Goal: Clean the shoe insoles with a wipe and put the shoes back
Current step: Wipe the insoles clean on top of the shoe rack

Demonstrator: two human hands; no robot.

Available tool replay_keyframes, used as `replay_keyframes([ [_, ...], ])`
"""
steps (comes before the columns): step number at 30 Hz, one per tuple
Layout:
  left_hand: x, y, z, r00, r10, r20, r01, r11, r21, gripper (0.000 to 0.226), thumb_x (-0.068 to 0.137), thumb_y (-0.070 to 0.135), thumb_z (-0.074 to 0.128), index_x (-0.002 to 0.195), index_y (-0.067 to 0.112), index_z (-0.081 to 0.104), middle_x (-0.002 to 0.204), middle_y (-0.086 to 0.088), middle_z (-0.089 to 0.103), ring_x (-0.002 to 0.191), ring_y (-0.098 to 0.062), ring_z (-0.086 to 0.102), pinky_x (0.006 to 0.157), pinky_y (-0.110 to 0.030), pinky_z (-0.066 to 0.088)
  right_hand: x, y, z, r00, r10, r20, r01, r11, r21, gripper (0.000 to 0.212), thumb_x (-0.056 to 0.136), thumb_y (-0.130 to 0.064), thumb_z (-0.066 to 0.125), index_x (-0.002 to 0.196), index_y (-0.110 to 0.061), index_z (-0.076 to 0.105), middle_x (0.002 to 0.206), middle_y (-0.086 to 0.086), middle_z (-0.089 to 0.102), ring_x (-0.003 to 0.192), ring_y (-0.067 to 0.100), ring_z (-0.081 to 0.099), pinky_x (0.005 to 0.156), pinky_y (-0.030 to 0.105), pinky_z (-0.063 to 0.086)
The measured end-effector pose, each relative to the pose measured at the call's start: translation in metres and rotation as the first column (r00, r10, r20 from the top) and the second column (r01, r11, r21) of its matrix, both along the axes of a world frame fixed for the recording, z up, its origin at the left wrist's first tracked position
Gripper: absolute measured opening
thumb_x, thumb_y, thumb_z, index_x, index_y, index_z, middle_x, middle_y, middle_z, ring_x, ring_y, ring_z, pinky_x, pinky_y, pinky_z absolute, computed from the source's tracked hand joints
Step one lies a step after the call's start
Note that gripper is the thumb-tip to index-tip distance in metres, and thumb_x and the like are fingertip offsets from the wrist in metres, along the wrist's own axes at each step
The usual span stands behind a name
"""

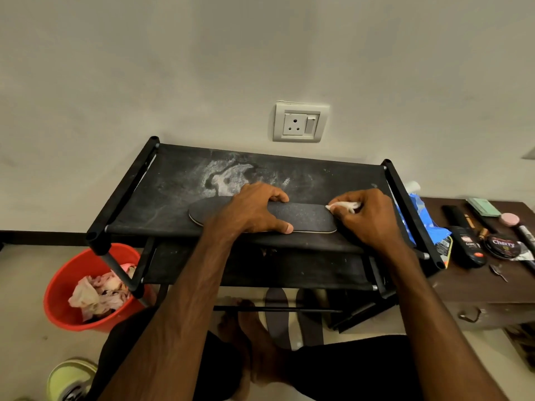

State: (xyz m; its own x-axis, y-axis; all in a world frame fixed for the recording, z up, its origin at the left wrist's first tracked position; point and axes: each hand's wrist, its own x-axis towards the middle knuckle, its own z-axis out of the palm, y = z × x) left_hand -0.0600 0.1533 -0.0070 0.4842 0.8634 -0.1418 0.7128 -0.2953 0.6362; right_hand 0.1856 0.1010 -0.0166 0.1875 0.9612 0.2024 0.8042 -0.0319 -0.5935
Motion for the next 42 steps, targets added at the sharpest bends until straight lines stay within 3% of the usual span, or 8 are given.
replay_keyframes([
  [6,0.001,-0.002,0.004,1.0,-0.001,-0.002,0.001,1.0,-0.005,0.068,0.074,0.041,0.087,0.134,0.024,0.062,0.136,0.004,0.06,0.124,-0.012,0.054,0.109,-0.041,0.043,-0.002,0.013,-0.002,0.999,0.04,-0.001,-0.04,0.999,-0.018,0.008,0.088,-0.024,0.078,0.093,-0.028,0.084,0.085,-0.01,0.078,0.078,0.006,0.071,0.08,0.037,0.062],
  [11,0.002,-0.002,0.004,1.0,0.003,-0.006,-0.003,1.0,-0.011,0.069,0.073,0.041,0.088,0.134,0.025,0.062,0.135,0.003,0.059,0.123,-0.013,0.054,0.109,-0.041,0.043,0.007,-0.013,0.002,0.988,0.145,0.059,-0.141,0.988,-0.065,0.012,0.087,-0.022,0.08,0.093,-0.032,0.083,0.084,-0.015,0.068,0.077,0.007,0.064,0.069,0.023,0.05],
  [15,0.002,-0.002,0.003,1.0,0.011,-0.004,-0.011,1.0,-0.01,0.068,0.072,0.042,0.088,0.133,0.027,0.061,0.135,0.004,0.059,0.123,-0.014,0.053,0.109,-0.043,0.043,0.016,-0.029,0.017,0.966,0.256,-0.04,-0.259,0.946,-0.198,0.013,0.085,-0.02,0.083,0.089,-0.032,0.083,0.087,-0.014,0.075,0.082,0.003,0.069,0.072,0.014,0.052],
  [19,0.003,-0.003,0.003,1.0,-0.013,-0.027,0.014,0.999,0.031,0.069,0.073,0.045,0.087,0.134,0.028,0.06,0.135,0.004,0.057,0.127,-0.017,0.048,0.109,-0.045,0.042,0.012,-0.032,0.016,0.983,0.159,-0.094,-0.166,0.983,-0.076,0.008,0.086,-0.02,0.081,0.089,-0.027,0.083,0.088,-0.008,0.076,0.081,0.01,0.07,0.076,0.032,0.06],
  [25,0.004,-0.005,0.004,0.994,-0.007,-0.109,0.028,0.982,0.188,0.071,0.07,0.049,0.086,0.132,0.036,0.054,0.14,0.0,0.04,0.131,-0.021,0.033,0.11,-0.041,0.032,-0.004,-0.017,0.011,0.971,0.236,-0.026,-0.237,0.97,-0.054,0.015,0.086,-0.019,0.081,0.097,-0.029,0.083,0.119,-0.012,0.069,0.113,-0.003,0.059,0.087,0.003,0.039],
  [28,0.006,-0.006,0.003,0.996,-0.006,-0.093,0.027,0.973,0.227,0.071,0.068,0.047,0.087,0.129,0.037,0.052,0.14,0.002,0.039,0.131,-0.019,0.032,0.107,-0.039,0.029,-0.008,-0.015,0.011,0.97,0.237,-0.055,-0.238,0.971,-0.021,0.01,0.087,-0.02,0.08,0.094,-0.027,0.084,0.106,-0.013,0.076,0.095,-0.002,0.068,0.08,0.009,0.05],
  [33,0.006,-0.01,0.002,0.999,0.002,-0.036,0.009,0.959,0.282,0.07,0.067,0.042,0.088,0.128,0.04,0.053,0.139,0.005,0.04,0.131,-0.017,0.03,0.108,-0.038,0.027,-0.005,-0.016,0.013,0.976,0.194,-0.099,-0.192,0.981,0.031,0.004,0.088,-0.024,0.082,0.092,-0.025,0.084,0.075,-0.017,0.071,0.063,-0.009,0.062,0.057,0.006,0.043],
  [42,0.014,-0.052,-0.006,0.963,0.14,0.229,-0.235,0.85,0.471,0.079,0.07,0.03,0.088,0.14,0.026,0.05,0.148,0.0,0.033,0.132,-0.017,0.028,0.108,-0.032,0.029,-0.014,-0.034,0.026,0.97,0.096,-0.225,-0.072,0.991,0.113,0.006,0.087,-0.023,0.082,0.093,-0.022,0.084,0.081,-0.013,0.076,0.072,-0.004,0.068,0.065,0.007,0.045],
])
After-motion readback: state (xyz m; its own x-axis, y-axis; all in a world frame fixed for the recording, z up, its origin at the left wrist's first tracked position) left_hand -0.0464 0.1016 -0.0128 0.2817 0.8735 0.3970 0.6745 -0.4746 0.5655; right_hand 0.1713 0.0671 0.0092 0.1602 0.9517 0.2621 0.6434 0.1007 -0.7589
